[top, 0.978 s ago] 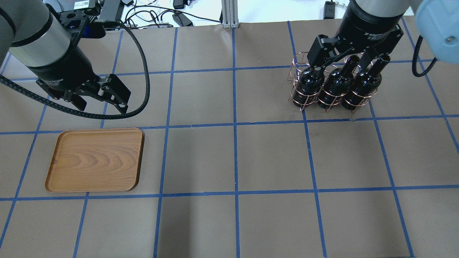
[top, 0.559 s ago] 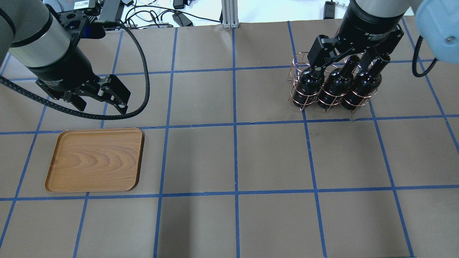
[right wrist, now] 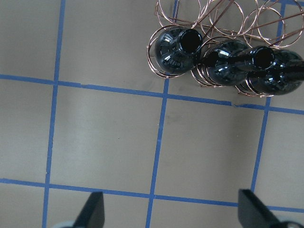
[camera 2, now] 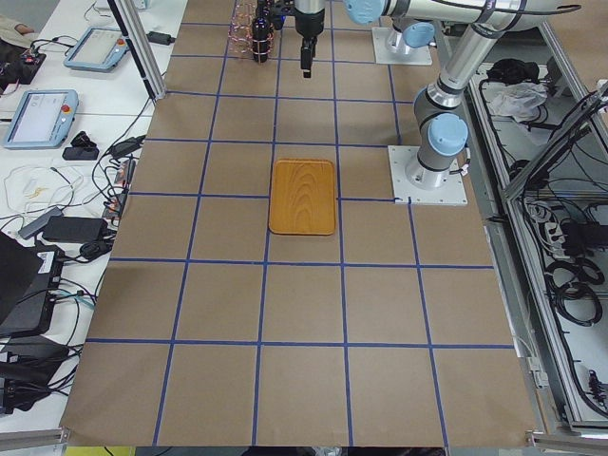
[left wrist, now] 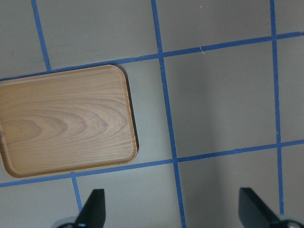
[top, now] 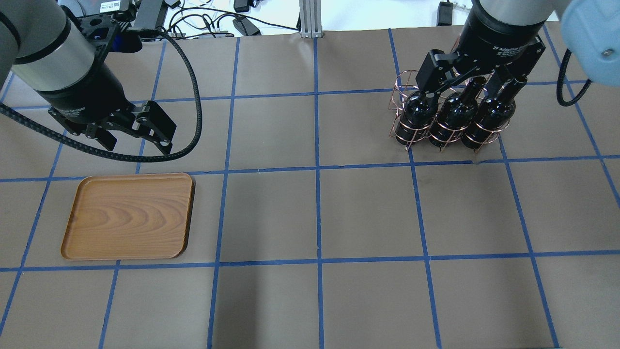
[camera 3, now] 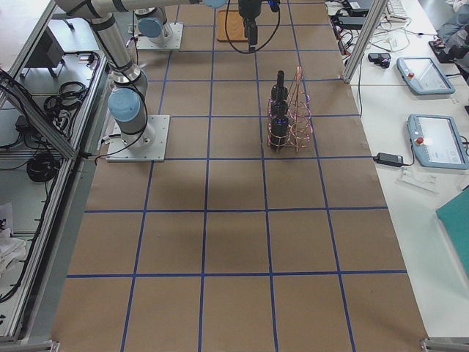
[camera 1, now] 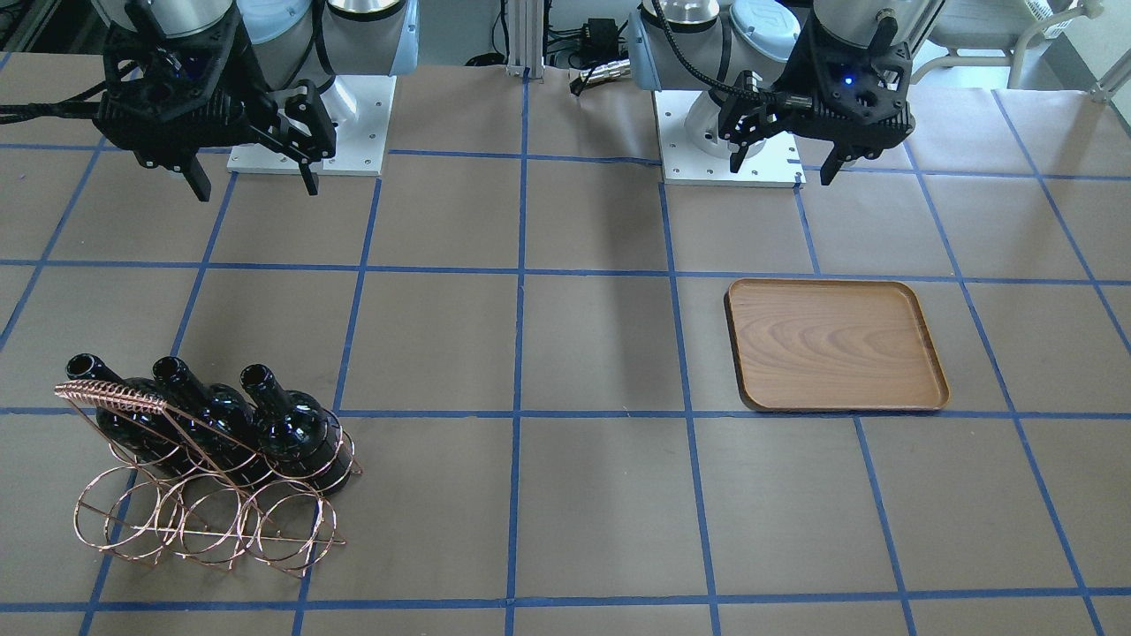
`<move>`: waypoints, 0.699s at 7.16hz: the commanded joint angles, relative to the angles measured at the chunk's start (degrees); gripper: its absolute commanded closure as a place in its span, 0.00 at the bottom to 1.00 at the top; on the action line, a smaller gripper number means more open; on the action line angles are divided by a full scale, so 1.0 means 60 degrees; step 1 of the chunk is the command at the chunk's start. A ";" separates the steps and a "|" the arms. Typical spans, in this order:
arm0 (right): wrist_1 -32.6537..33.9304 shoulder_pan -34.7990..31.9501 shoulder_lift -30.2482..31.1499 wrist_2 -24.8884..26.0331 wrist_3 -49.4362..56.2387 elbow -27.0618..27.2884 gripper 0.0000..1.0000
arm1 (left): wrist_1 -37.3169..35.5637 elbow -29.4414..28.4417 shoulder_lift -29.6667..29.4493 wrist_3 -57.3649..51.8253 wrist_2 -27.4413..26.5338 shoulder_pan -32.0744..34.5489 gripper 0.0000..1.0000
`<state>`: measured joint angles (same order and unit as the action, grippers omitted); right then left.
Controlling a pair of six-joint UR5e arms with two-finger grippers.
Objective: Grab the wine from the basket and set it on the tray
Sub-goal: 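Lower the right gripper over the bottles in the copper rack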
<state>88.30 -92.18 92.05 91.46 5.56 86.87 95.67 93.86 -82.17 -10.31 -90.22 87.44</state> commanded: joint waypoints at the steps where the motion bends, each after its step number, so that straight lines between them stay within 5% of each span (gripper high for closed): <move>1: 0.0529 0.0127 -0.0600 0.0049 0.0084 -0.0151 0.00 | -0.0008 0.0001 -0.0002 -0.0009 -0.0007 -0.0027 0.00; 5: 0.0928 0.1107 -0.2771 -0.0023 0.0272 -0.1471 0.03 | -0.0037 0.0016 -0.0016 -0.0024 -0.0168 -0.0013 0.00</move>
<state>93.70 -87.41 78.40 91.44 6.15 78.89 95.53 93.95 -82.27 -10.49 -91.18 87.44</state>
